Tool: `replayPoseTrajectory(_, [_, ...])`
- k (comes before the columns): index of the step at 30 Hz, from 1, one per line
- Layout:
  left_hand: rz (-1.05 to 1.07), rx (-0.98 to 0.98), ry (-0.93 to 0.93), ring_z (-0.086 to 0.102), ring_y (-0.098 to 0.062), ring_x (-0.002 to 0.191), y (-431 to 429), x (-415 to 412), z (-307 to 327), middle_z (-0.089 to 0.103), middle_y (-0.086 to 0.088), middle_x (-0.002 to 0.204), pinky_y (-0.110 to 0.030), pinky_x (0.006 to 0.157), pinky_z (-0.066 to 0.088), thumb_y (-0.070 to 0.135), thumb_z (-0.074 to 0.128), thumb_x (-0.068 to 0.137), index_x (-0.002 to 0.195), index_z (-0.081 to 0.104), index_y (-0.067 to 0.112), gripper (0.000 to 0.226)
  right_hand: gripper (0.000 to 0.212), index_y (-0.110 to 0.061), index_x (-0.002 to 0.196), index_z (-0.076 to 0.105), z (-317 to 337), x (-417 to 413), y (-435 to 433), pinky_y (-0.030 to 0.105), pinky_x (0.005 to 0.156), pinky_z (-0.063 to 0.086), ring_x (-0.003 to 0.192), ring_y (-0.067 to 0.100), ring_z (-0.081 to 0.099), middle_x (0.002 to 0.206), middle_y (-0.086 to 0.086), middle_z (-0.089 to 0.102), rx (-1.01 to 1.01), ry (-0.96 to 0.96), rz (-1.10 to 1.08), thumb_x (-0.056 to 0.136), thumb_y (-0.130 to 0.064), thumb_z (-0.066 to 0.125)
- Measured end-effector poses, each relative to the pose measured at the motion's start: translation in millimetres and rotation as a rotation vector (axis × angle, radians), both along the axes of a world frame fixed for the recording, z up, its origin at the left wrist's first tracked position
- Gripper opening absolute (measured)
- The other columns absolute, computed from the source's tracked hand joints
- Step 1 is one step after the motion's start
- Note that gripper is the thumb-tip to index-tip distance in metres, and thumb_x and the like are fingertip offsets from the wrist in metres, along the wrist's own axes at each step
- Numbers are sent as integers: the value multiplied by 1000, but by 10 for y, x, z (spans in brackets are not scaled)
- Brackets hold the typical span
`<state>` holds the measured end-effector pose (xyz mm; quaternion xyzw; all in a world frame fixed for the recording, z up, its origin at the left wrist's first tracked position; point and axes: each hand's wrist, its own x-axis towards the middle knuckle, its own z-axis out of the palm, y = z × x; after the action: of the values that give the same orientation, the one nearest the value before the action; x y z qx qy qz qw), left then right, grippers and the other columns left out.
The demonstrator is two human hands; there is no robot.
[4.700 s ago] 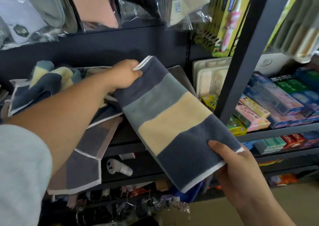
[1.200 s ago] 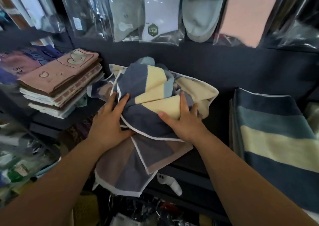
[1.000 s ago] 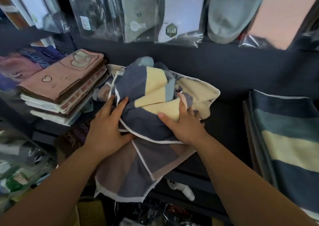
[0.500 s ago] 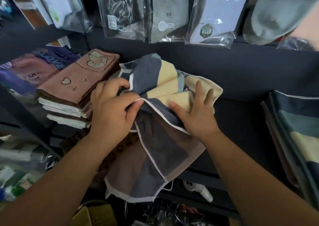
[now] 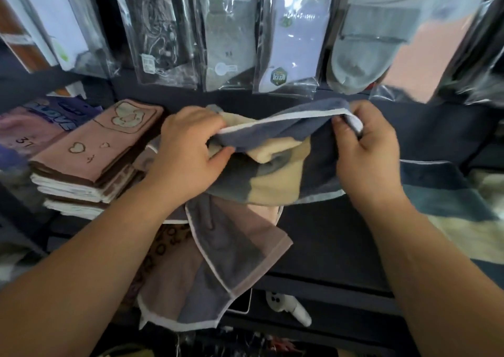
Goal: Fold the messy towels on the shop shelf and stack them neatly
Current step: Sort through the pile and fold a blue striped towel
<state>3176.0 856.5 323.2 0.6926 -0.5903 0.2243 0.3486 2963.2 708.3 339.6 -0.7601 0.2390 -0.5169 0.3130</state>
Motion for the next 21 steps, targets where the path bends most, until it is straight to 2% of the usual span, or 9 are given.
replayPoseTrajectory(3, [120, -79, 46, 58, -33, 88, 4, 11, 6, 63, -4, 83, -49, 75, 48, 34, 70, 79, 88, 67, 14, 22, 23, -33, 87, 57, 98, -203, -155, 15, 67, 42, 70, -10, 51, 75, -14, 60, -32, -60, -71, 99, -14, 53])
replayPoseTrajectory(5, [164, -117, 117, 57, -26, 84, 8, -23, 72, 62, -1, 80, -42, 73, 47, 38, 68, 83, 87, 66, 16, 22, 13, -21, 90, 65, 108, -330, -290, 22, 68, 44, 71, -4, 51, 77, -9, 64, -32, -43, -113, 98, -17, 55])
replayPoseTrajectory(7, [120, -157, 258, 55, -16, 77, 1, -84, 173, 56, 3, 75, -35, 67, 43, 35, 64, 87, 84, 61, 18, 17, 17, -10, 86, 67, 108, -452, -421, 27, 65, 42, 69, 2, 49, 75, 1, 64, -5, 62, -111, 96, -22, 60])
replayPoseTrajectory(11, [68, -309, 326, 47, -1, 65, -32, -281, 463, 52, 10, 72, -16, 60, 35, 18, 62, 89, 80, 54, 24, 14, 30, -4, 76, 65, 227, -779, -469, 23, 53, 33, 59, 6, 43, 60, 8, 50, 90, 308, 217, 93, -29, 69])
replayPoseTrajectory(13, [50, -296, 366, 47, 2, 63, -97, -333, 539, 54, 9, 70, -18, 59, 37, 20, 67, 88, 75, 53, 30, 22, 35, -2, 81, 69, 263, -948, -451, 22, 54, 34, 63, 9, 46, 62, 13, 51, 197, 366, 399, 85, -37, 66])
replayPoseTrajectory(15, [63, -118, 391, 47, -5, 59, -200, -316, 490, 58, 1, 66, -28, 59, 39, 27, 75, 87, 71, 60, 22, 22, 41, 3, 81, 68, 225, -1097, -509, 23, 54, 35, 64, 14, 45, 64, 15, 52, 250, 362, 412, 78, -38, 67])
replayPoseTrajectory(17, [85, 63, 425, 51, -11, 59, -287, -295, 354, 61, -2, 65, -31, 58, 39, 33, 78, 85, 70, 65, 18, 25, 34, -5, 78, 70, 192, -1234, -599, 28, 58, 38, 63, 14, 49, 65, 18, 57, 212, 470, 330, 75, -38, 77])
replayPoseTrajectory(19, [83, 67, 469, 53, -10, 61, -329, -311, 240, 64, 0, 67, -28, 59, 40, 31, 79, 85, 71, 67, 18, 22, 14, -28, 73, 73, 168, -1372, -720, 21, 59, 41, 60, 3, 57, 63, 0, 66, 142, 717, 262, 72, -36, 85])
replayPoseTrajectory(21, [115, 20, 484, 52, -8, 61, -346, -334, 172, 64, -1, 69, -27, 58, 40, 27, 76, 87, 72, 66, 16, 21, 18, -34, 65, 69, 113, -1508, -860, 15, 56, 40, 59, -3, 59, 61, -12, 66, 44, 1038, 200, 71, -37, 85])
